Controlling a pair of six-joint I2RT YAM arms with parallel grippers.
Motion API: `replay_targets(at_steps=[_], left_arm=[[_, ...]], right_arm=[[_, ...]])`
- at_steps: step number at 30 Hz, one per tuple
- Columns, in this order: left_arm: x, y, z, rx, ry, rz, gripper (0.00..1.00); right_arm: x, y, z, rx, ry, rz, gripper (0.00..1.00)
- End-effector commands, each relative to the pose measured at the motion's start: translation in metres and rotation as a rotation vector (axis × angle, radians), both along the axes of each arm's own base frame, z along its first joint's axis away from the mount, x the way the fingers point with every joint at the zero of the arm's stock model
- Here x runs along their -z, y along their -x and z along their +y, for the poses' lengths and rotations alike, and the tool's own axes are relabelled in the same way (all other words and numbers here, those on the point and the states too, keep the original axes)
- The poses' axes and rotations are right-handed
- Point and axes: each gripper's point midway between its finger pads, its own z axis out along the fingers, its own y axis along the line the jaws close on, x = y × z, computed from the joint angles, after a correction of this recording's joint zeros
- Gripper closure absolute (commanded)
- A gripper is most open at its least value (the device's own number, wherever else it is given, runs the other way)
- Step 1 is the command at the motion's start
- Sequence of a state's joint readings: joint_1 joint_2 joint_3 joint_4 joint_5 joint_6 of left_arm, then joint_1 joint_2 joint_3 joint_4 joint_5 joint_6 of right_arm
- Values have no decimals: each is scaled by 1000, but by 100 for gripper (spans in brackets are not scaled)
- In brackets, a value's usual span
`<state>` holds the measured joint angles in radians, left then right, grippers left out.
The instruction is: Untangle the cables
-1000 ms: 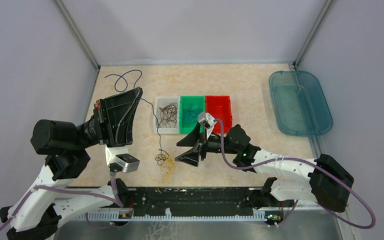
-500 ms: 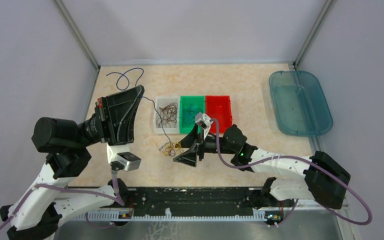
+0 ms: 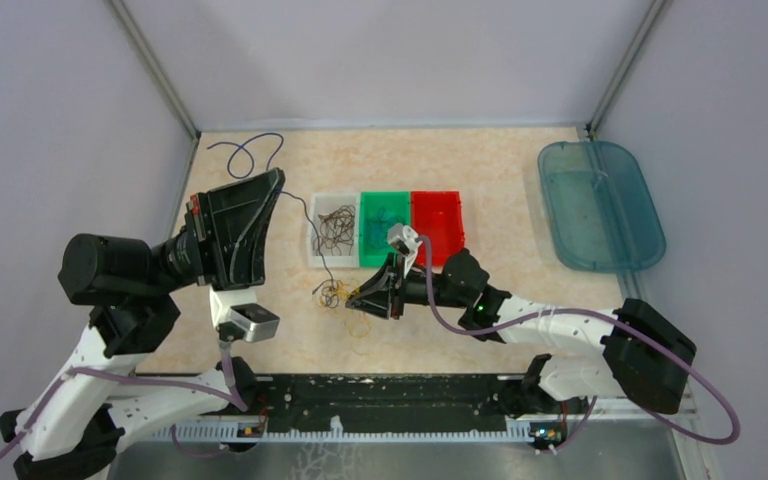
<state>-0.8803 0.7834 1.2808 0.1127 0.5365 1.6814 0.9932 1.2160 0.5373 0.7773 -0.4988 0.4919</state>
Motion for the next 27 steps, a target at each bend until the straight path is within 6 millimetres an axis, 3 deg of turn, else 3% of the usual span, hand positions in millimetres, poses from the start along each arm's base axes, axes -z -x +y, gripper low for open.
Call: replay_targets(at_steps=[1,5,8,14,18,22,27], left_arm=[[-17,15,8,21,34,-67,100],[-20,15,8,18,36,-72,100],[-26,13,10,-1,51,-85,100],[-63,14,25,-54,173,-159,100],[-97,18,42,-85,287,-209,100],[-120,25,52,-96,345,-256,100],[-138,32,60,-123,410,-334,100]], right_arm=[[-23,4,-1,3,-67,-50,81],[-17,-9,-1,79,-44,-28,100],[7,-26,-5,177,38,4,100],[100,-55,-39,422,286,86,100],[149,-53,-69,513,420,146,100],[173,-47,-91,554,506,166,100],[185,-43,-109,601,556,179,100]])
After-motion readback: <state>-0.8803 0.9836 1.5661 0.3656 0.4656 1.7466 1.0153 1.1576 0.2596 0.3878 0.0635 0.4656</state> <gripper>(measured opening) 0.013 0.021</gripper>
